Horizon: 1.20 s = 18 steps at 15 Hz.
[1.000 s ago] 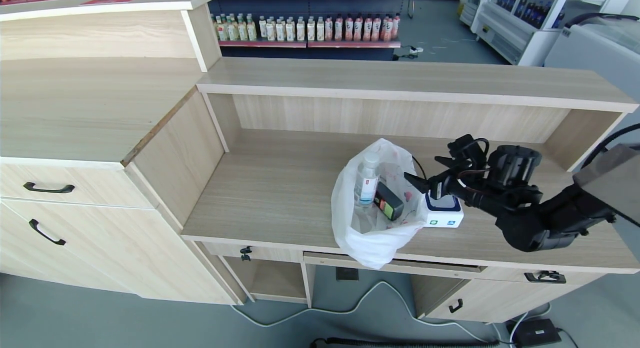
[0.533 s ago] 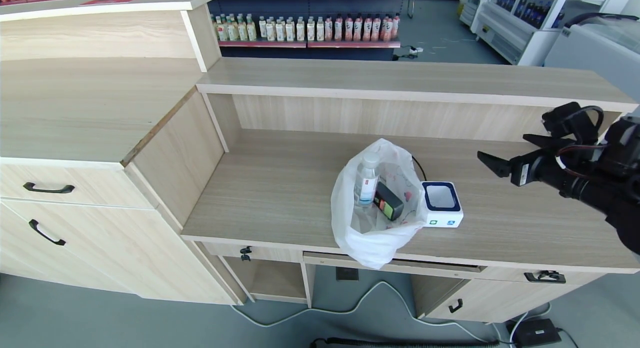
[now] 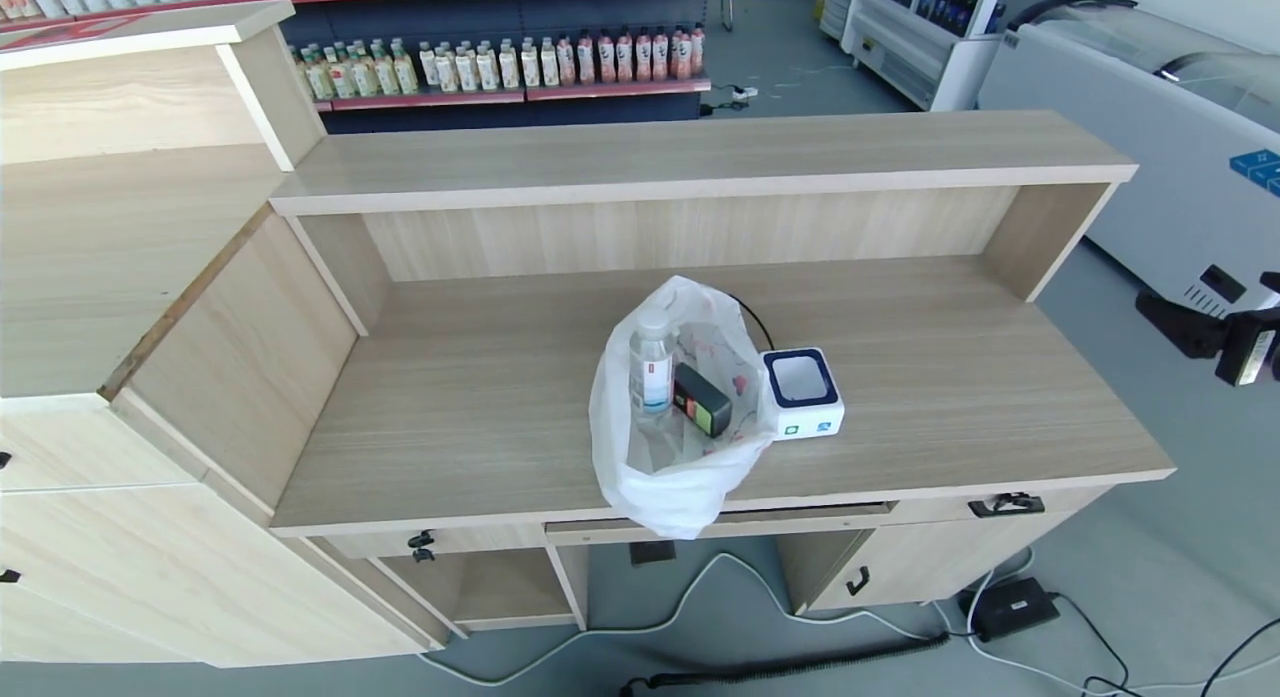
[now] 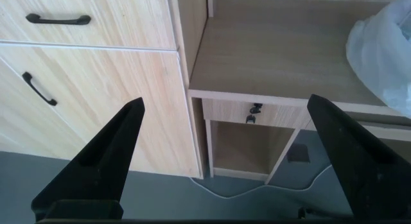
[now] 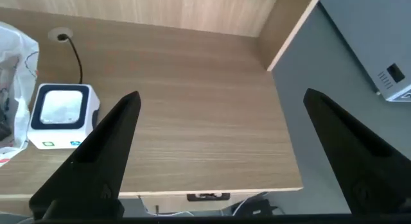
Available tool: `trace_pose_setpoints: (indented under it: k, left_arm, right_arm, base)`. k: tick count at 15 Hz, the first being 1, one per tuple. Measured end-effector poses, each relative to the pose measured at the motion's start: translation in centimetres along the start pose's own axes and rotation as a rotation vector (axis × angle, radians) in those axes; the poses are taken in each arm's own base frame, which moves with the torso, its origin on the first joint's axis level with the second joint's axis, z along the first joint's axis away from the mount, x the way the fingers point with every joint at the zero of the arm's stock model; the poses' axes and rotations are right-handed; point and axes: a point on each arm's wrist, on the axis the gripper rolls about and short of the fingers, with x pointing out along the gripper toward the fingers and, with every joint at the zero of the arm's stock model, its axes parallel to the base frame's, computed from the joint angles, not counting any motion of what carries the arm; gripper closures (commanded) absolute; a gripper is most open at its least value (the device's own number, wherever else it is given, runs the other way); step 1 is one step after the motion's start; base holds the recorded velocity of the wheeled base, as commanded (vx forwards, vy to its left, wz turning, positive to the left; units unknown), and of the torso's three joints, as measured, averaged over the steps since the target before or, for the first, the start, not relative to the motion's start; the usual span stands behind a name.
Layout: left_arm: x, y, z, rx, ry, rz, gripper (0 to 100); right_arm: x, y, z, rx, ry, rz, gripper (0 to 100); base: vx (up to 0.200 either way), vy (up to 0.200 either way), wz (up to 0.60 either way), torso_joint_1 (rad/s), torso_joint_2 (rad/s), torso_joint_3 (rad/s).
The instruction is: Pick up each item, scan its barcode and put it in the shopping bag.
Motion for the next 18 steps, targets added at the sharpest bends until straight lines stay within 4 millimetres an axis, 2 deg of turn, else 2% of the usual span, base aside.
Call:
trace_pose_setpoints:
  k: [3, 5, 8, 11, 14, 18]
  left_arm:
    - [0.0, 0.0, 0.0, 0.000, 0.000, 0.000, 0]
    - [0.0, 0.0, 0.0, 0.000, 0.000, 0.000, 0]
    - [0.0, 0.0, 0.0, 0.000, 0.000, 0.000, 0]
    - [0.0, 0.0, 0.0, 0.000, 0.000, 0.000, 0]
    - [0.0, 0.0, 0.0, 0.000, 0.000, 0.000, 0]
    - [0.0, 0.0, 0.0, 0.000, 0.000, 0.000, 0]
  right_arm:
    - [-4.7, 0.9, -0.3, 0.034, 0.002, -0.048, 0]
    - [-8.7, 2.3, -1.0, 0.059, 0.008, -0.086, 0]
    - [-15.1, 5.2, -4.0, 0.091, 0.063, -0.122, 0]
    - [-20.1, 7.5, -8.0, 0.107, 0.189, -0.142, 0]
    - [-23.3, 8.3, -11.0, 0.127, 0.209, -0.176, 0]
    - [-24.4, 8.5, -11.6, 0.216, 0.116, -0.180, 0]
  base:
    - [0.000, 0.000, 0.00, 0.000, 0.00, 0.000]
    - [0.000, 0.000, 0.00, 0.000, 0.00, 0.000]
    - [0.000, 0.000, 0.00, 0.000, 0.00, 0.000]
    - [0.000, 0.000, 0.00, 0.000, 0.00, 0.000]
    - [0.000, 0.000, 0.00, 0.000, 0.00, 0.000]
    - [0.000, 0.000, 0.00, 0.000, 0.00, 0.000]
